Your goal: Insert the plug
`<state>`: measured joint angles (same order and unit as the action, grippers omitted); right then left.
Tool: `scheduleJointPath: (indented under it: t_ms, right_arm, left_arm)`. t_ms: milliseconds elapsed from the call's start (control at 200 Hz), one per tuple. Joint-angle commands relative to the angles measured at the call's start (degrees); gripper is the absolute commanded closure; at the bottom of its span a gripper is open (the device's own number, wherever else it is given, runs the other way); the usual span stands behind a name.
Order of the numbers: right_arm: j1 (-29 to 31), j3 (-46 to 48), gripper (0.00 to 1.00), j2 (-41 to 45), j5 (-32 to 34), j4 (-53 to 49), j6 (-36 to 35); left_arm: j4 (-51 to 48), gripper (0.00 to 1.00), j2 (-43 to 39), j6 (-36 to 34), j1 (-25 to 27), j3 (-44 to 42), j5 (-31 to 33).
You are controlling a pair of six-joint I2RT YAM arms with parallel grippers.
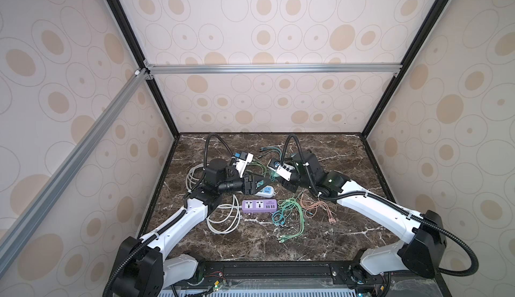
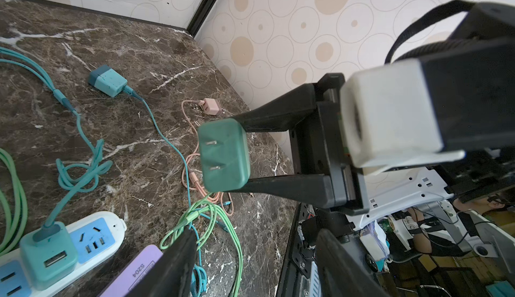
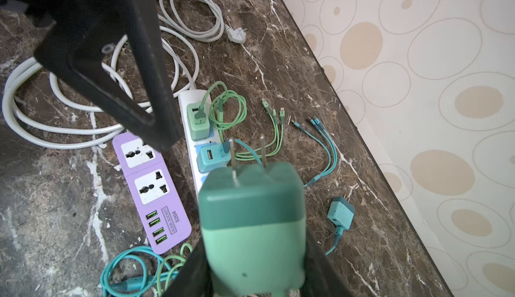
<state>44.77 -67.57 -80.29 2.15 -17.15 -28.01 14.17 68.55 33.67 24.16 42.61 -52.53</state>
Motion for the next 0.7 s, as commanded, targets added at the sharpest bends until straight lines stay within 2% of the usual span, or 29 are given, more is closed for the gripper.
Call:
scheduleJointPath:
  t_ms: [0, 290, 430, 695]
  right_arm:
    - [1.71, 0.11, 0.75, 1.63, 0.64, 2.3, -1.95]
    - [4.19, -0.28, 0.75, 1.2, 1.6, 2.71, -2.66]
    - [5.11, 0.06, 0.75, 1.54, 2.15, 3.26, -2.82]
    - [5.84, 0.73, 0.75, 1.45, 4.36, 4.67, -3.63]
  left_arm:
    - [1.58, 0.34, 0.6, 0.51, 0.53, 2.82, -1.34]
    - [1.62, 0.41, 1.51, 0.42, 0.52, 4.08, 0.5]
    - [1.56, 0.48, 2.24, 0.56, 0.46, 4.67, 0.86]
    - [1.54, 0.74, 3.3, 1.55, 0.5, 5.16, 0.16]
